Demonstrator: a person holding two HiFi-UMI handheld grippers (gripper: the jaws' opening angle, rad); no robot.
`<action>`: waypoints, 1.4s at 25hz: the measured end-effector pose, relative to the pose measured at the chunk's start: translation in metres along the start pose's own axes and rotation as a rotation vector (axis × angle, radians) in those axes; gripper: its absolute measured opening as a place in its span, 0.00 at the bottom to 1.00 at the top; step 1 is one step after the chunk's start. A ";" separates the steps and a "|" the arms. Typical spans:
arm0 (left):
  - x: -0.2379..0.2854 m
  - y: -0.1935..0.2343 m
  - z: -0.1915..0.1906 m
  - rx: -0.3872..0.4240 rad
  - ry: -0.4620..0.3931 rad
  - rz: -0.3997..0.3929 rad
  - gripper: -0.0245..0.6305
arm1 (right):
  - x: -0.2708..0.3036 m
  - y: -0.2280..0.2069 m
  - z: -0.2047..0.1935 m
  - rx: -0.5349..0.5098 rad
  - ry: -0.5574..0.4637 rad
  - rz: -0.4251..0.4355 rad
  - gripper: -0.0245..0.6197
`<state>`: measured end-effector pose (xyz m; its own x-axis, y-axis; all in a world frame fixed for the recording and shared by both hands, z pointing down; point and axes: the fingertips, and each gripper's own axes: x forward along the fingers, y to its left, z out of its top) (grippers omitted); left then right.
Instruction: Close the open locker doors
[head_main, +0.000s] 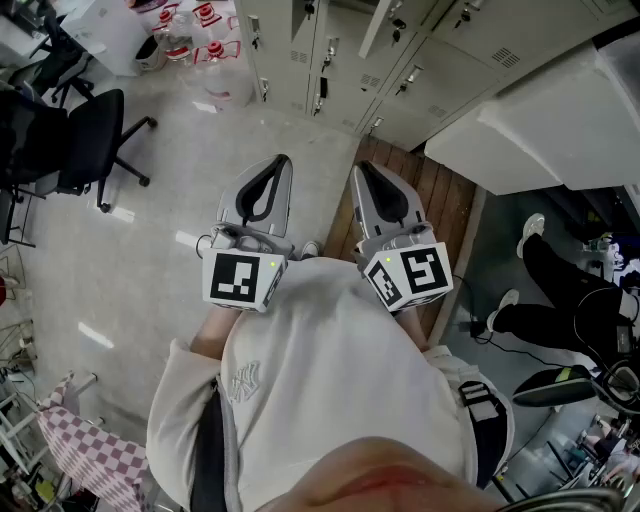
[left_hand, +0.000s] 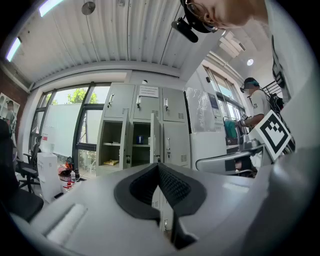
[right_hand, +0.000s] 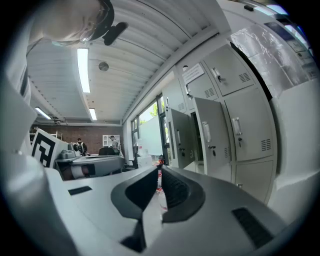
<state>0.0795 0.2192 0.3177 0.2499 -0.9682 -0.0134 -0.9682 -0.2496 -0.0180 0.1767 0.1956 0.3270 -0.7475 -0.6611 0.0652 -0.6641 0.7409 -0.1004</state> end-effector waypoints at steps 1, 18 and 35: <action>0.001 0.001 0.000 0.000 0.000 0.001 0.04 | 0.000 0.000 0.000 0.001 0.000 0.001 0.08; 0.002 -0.002 0.001 0.009 -0.007 0.030 0.04 | 0.000 0.000 0.001 -0.016 0.002 0.043 0.07; 0.009 0.055 -0.016 -0.029 0.039 0.075 0.04 | 0.055 0.019 -0.003 0.011 0.026 0.122 0.07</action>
<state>0.0283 0.1970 0.3329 0.1761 -0.9840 0.0257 -0.9844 -0.1759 0.0107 0.1229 0.1739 0.3320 -0.8232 -0.5625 0.0775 -0.5678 0.8144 -0.1196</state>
